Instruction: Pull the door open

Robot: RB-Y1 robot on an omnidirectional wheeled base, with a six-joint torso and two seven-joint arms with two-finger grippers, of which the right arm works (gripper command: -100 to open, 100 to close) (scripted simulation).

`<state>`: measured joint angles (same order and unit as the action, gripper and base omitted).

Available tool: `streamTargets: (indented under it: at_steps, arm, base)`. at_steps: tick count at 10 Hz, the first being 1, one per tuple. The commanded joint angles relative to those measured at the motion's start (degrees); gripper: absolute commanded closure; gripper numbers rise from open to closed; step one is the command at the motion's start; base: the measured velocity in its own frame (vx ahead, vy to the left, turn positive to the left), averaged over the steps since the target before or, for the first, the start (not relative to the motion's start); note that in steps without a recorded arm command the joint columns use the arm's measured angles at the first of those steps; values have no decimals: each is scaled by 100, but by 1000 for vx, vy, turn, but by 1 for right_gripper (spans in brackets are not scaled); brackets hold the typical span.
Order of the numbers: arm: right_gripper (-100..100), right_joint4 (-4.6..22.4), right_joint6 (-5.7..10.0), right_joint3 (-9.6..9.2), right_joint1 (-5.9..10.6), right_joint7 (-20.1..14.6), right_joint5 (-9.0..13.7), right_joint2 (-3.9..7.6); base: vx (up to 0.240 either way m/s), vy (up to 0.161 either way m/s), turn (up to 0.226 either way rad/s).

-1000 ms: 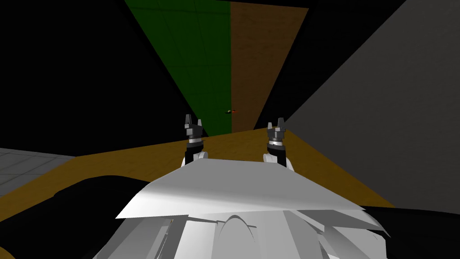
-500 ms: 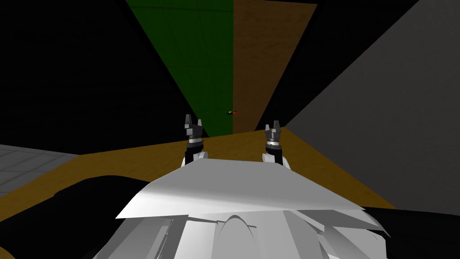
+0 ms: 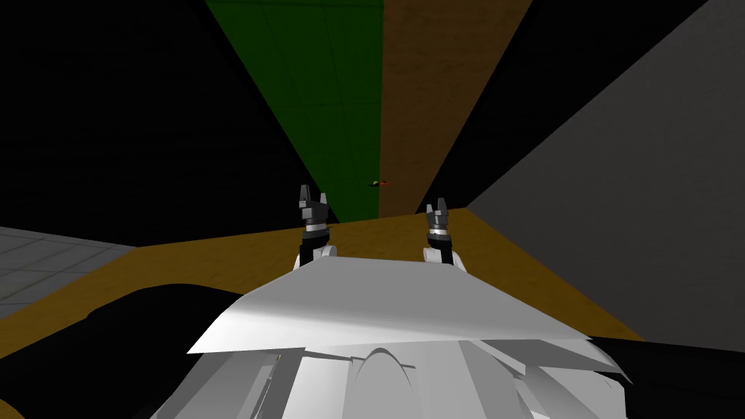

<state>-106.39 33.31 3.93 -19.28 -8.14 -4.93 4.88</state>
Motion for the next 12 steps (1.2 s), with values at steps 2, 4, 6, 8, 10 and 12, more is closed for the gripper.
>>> streamTargets:
  at_steps: [2,4,6,8,10,12]
  arm:
    - [-100,433,115,37,146,-41,-25,47]
    - [-100,764,191,69,270,-74,-42,86]
    - [-100,1080,269,103,399,-110,-60,125]
    - [-100,1291,309,120,465,-128,-69,145]
    - [-100,1645,389,154,596,-164,-87,183]
    - [-100,2001,471,190,730,-201,-106,221]
  base:
    - [113,14,50]
    - [97,22,56]
    - [101,22,50]
    - [87,16,34]
    - [68,17,47]
    - [94,15,57]
